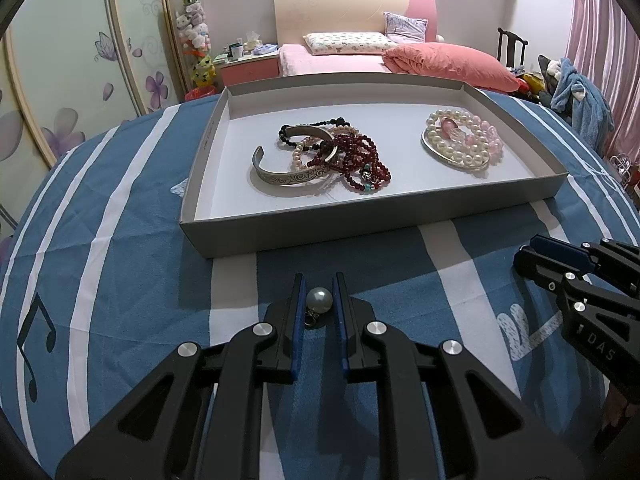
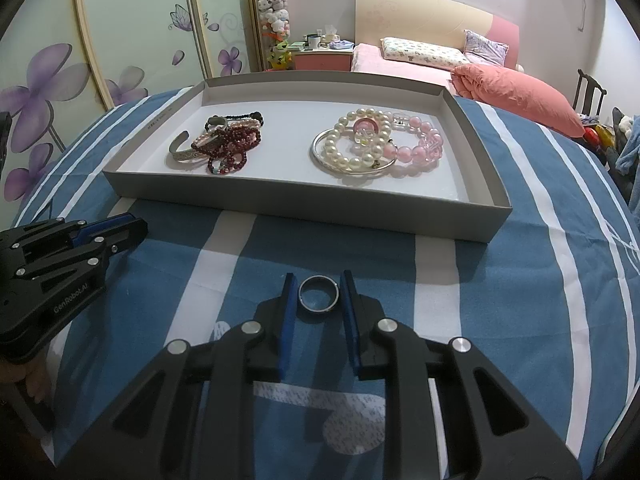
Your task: Organize jewelry
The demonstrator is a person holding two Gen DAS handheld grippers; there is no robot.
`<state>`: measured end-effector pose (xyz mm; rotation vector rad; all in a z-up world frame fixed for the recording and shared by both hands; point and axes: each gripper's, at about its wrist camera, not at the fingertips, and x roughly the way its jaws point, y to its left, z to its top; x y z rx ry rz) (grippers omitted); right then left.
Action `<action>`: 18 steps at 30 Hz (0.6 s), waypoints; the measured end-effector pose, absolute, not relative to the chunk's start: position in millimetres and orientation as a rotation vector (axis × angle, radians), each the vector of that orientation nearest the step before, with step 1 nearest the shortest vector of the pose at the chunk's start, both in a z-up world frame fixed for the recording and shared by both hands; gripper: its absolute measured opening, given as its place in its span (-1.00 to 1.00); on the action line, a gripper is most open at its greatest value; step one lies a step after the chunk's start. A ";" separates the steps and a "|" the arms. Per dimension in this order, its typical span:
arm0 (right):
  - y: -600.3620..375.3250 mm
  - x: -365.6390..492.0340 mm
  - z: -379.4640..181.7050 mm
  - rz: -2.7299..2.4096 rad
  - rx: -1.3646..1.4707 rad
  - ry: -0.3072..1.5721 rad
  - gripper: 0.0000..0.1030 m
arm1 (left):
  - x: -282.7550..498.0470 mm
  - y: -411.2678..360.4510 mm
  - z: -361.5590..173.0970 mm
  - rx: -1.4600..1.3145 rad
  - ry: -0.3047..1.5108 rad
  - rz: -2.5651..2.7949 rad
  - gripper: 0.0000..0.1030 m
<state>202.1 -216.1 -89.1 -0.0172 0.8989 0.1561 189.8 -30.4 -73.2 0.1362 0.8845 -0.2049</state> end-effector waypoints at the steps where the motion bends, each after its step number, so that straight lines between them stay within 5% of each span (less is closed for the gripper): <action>1: -216.0 202.1 -89.0 0.156 -0.017 0.899 -0.57 | 189.5 -30.0 -73.0 0.136 0.884 -0.205 -0.72; 18: -213.0 196.1 -90.3 0.120 -0.019 0.900 -0.57 | 187.5 -26.6 -74.2 0.110 0.887 -0.194 -0.73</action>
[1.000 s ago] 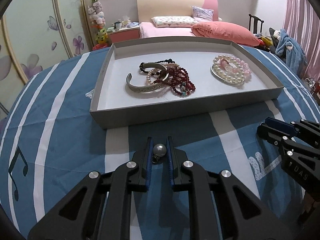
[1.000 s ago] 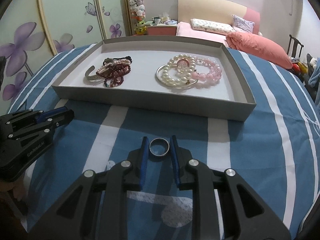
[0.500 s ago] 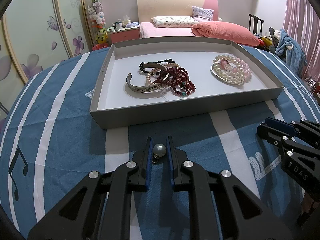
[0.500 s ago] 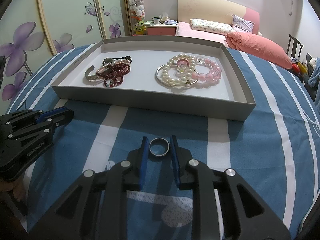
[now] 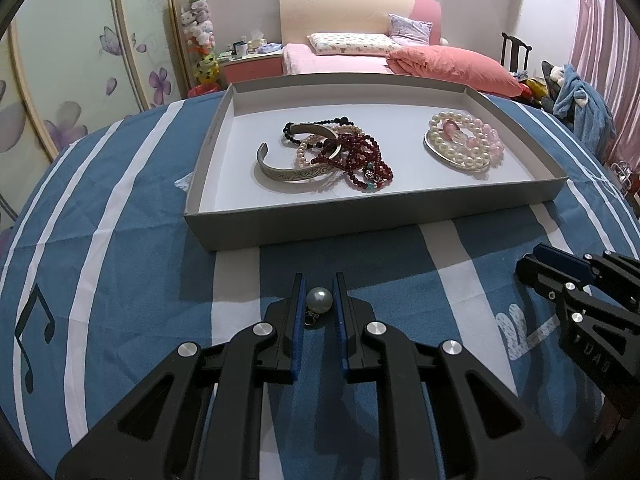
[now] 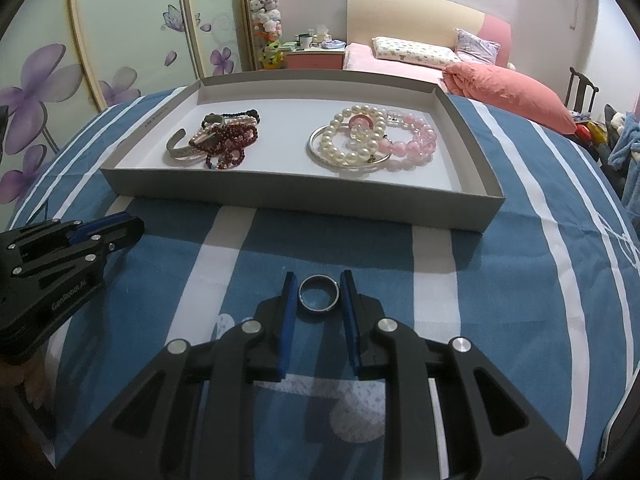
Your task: Organize jewelry
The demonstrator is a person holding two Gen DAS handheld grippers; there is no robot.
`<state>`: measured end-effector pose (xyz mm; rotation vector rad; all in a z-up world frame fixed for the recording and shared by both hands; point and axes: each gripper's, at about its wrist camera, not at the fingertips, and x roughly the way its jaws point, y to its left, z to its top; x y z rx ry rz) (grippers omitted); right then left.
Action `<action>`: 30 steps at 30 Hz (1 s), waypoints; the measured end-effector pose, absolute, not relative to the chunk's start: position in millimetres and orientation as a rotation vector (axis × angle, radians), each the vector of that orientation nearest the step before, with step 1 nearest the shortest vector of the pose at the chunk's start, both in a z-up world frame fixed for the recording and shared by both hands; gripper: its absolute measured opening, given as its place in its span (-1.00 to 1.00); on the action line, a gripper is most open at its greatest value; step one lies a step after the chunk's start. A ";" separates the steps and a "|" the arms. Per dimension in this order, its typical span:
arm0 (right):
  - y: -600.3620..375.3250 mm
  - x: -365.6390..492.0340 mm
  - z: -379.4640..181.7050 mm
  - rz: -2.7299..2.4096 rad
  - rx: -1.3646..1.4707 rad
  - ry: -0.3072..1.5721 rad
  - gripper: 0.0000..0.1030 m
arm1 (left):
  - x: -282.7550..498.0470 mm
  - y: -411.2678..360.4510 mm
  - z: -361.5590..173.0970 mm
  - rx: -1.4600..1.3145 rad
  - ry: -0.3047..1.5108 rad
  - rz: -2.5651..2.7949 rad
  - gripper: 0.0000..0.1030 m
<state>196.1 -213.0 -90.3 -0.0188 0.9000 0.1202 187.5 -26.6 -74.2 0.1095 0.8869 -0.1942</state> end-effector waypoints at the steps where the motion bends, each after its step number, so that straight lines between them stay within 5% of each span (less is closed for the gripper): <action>1: -212.5 195.4 -90.3 0.120 -0.017 0.900 -0.57 | 186.7 -25.7 -74.1 0.106 0.887 -0.193 -0.73; 15: -214.2 186.4 -64.9 0.127 0.035 0.798 -0.58 | 176.2 -14.2 -59.2 0.012 0.842 -0.213 -0.73; 30: -211.1 159.9 10.2 0.033 0.020 0.324 -0.58 | 147.7 -20.7 12.3 0.049 0.387 -0.159 -0.73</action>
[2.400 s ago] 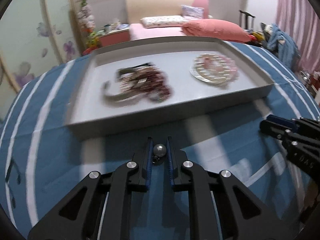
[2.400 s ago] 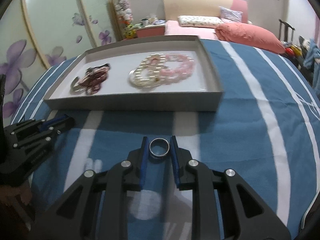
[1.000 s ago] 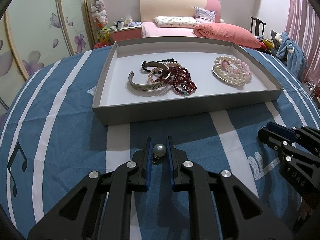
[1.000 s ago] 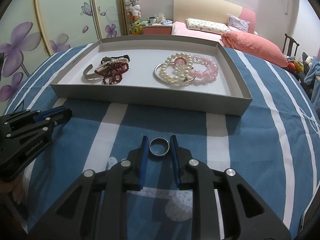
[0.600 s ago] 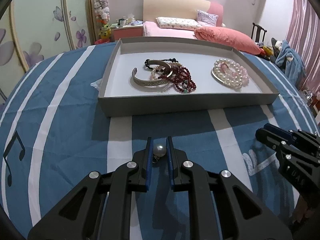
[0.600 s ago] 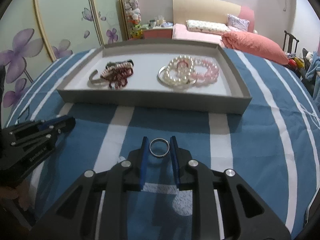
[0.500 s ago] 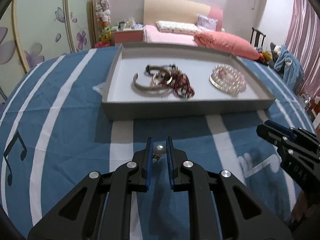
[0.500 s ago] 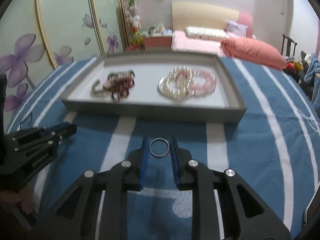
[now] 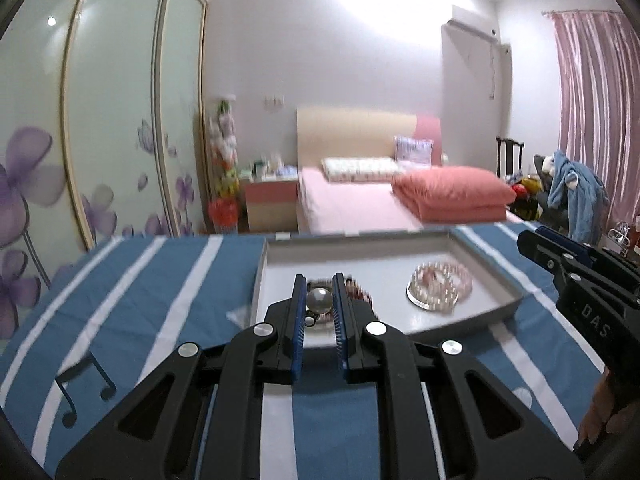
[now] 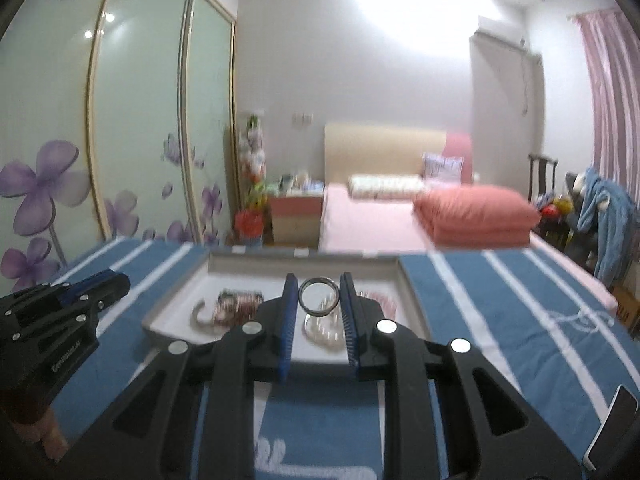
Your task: Organize jewelry
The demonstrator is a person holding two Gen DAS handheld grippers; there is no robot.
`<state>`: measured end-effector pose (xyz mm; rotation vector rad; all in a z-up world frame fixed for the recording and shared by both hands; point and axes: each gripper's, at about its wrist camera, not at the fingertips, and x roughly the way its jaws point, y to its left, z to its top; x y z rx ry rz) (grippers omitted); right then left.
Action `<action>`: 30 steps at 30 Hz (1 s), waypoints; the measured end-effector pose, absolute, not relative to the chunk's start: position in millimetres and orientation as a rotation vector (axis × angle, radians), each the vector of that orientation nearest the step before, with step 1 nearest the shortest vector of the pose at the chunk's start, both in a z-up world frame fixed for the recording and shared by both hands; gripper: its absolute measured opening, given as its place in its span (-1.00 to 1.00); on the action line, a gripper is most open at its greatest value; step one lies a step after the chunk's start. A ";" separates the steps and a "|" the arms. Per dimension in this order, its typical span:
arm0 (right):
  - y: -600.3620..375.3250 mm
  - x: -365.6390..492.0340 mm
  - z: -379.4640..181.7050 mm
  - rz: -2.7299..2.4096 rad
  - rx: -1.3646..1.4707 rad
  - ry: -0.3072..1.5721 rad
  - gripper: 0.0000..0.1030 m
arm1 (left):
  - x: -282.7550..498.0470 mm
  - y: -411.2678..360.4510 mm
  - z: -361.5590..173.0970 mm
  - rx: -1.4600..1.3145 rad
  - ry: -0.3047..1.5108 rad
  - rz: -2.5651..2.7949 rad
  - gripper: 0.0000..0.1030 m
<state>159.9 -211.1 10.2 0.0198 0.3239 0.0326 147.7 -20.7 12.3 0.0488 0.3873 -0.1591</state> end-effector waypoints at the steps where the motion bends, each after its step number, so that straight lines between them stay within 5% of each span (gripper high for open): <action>1: -210.3 158.7 13.5 0.027 0.018 0.298 -0.58 | 147.8 -21.5 14.4 0.047 0.373 -0.160 -0.73; 9: -209.6 159.1 28.6 -0.001 0.016 0.190 -0.58 | 149.2 -27.0 19.7 0.052 0.304 -0.152 -0.73; 30: -213.9 201.7 19.6 0.005 0.024 0.254 -0.58 | 185.7 -29.7 8.1 0.045 0.348 -0.171 -0.73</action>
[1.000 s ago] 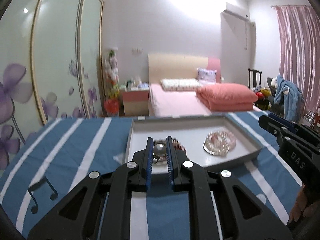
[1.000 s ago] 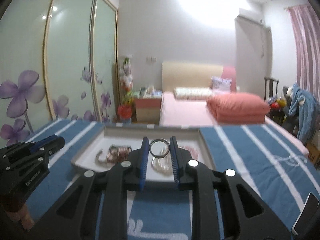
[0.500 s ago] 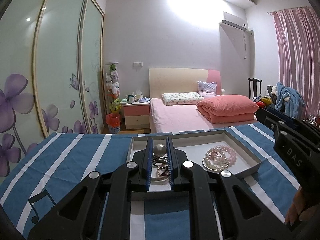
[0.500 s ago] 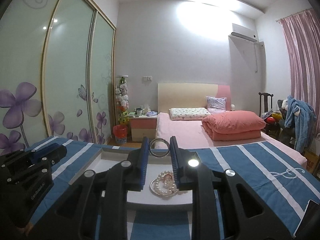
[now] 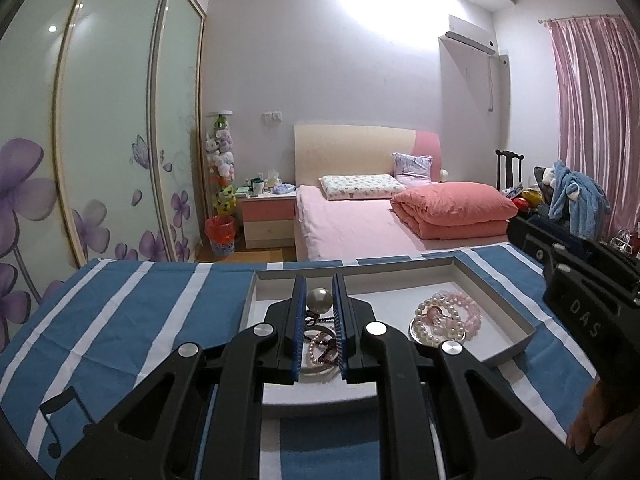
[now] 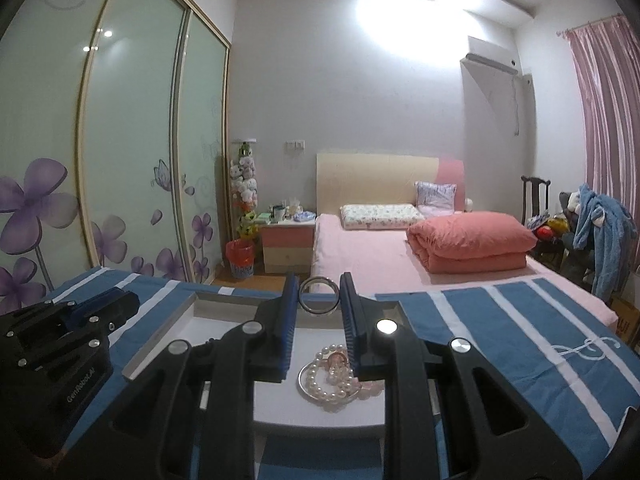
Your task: Organize jewelry
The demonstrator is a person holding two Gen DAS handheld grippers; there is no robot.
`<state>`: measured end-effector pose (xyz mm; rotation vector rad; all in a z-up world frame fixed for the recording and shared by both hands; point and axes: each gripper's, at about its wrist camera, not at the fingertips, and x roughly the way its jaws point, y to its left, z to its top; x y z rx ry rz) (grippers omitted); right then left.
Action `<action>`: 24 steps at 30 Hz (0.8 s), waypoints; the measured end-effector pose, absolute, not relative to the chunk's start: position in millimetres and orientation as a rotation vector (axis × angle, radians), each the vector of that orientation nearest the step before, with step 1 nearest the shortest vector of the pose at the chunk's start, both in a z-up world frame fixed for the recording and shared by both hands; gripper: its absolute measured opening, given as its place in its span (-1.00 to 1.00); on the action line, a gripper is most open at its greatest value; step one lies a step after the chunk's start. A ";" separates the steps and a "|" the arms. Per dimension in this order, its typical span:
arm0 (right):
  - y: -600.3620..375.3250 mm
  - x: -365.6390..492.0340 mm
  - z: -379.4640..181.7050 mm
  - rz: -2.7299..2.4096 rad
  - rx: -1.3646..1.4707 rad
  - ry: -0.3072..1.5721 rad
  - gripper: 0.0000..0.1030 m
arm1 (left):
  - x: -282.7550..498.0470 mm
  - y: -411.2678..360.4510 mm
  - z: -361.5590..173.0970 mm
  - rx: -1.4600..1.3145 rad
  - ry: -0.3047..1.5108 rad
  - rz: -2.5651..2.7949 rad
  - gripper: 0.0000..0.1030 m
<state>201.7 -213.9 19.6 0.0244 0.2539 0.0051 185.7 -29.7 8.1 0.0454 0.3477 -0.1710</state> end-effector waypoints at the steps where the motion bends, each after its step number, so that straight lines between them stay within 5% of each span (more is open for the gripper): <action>1: -215.0 208.7 17.4 0.009 0.032 0.269 -0.58 | 190.2 -30.7 6.9 0.047 0.351 -0.175 -0.73; 18: -217.9 282.3 -24.1 0.054 0.122 0.495 -0.56 | 240.7 -47.1 -20.8 0.048 0.476 -0.233 -0.72; 24: -233.4 278.1 -20.4 0.034 0.178 0.489 -0.31 | 240.2 -34.1 -14.4 0.013 0.483 -0.227 -0.50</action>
